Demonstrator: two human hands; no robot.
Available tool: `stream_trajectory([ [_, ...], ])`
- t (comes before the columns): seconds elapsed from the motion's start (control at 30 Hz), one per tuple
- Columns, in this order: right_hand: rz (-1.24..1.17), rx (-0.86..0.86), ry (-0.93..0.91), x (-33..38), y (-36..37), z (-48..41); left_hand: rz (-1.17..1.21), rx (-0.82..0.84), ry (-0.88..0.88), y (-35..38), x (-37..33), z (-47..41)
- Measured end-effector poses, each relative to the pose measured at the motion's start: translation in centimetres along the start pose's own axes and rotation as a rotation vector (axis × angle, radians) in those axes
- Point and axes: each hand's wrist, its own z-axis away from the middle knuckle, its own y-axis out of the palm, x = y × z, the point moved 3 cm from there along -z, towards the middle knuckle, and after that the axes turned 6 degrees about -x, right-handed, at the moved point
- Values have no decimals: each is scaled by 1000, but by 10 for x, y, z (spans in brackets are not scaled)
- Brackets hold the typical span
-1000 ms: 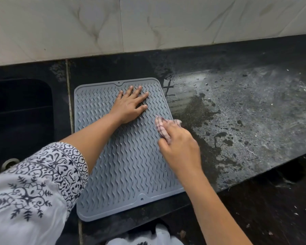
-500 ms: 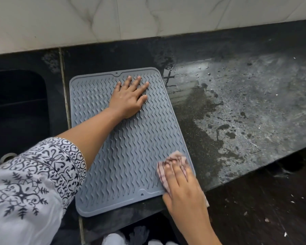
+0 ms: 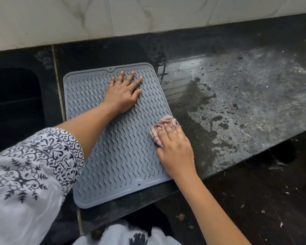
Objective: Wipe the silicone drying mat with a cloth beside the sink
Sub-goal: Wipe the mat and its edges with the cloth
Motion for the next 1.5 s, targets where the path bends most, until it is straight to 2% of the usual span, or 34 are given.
stream_trajectory([
  [0.13,100,21,-34,-10,-5,63,2,3,-3,0,-1,0],
  [0.3,170,195,-97,-15,-26,93,25,71,-10,-6,-2,1],
  [0.37,54,287,-71,-15,-50,78,149,153,-1,-17,-2,-2],
  [0.43,-210,409,107,-13,-73,59,286,159,-13,-31,6,-1],
  [0.53,-512,252,245,7,-92,16,238,-34,-132,-42,35,8],
  [0.63,-642,85,244,34,-80,-55,112,-53,-234,-31,62,20],
  [0.77,-348,-108,46,79,-57,-169,65,-24,-230,-20,75,29],
  [0.87,-88,0,-81,101,-6,-213,43,-65,-226,-17,75,29],
  [0.93,-15,32,-132,101,25,-221,35,-74,-235,-15,76,28],
  [1.1,-30,-55,-213,91,37,-224,26,-93,-261,-12,77,26],
  [1.23,-47,-140,-255,77,31,-158,24,-87,-265,-11,77,25],
  [1.4,55,107,-229,67,6,-84,38,-47,-276,-17,74,28],
  [1.5,-182,161,-67,64,-21,-99,62,-36,-268,-19,74,29],
])
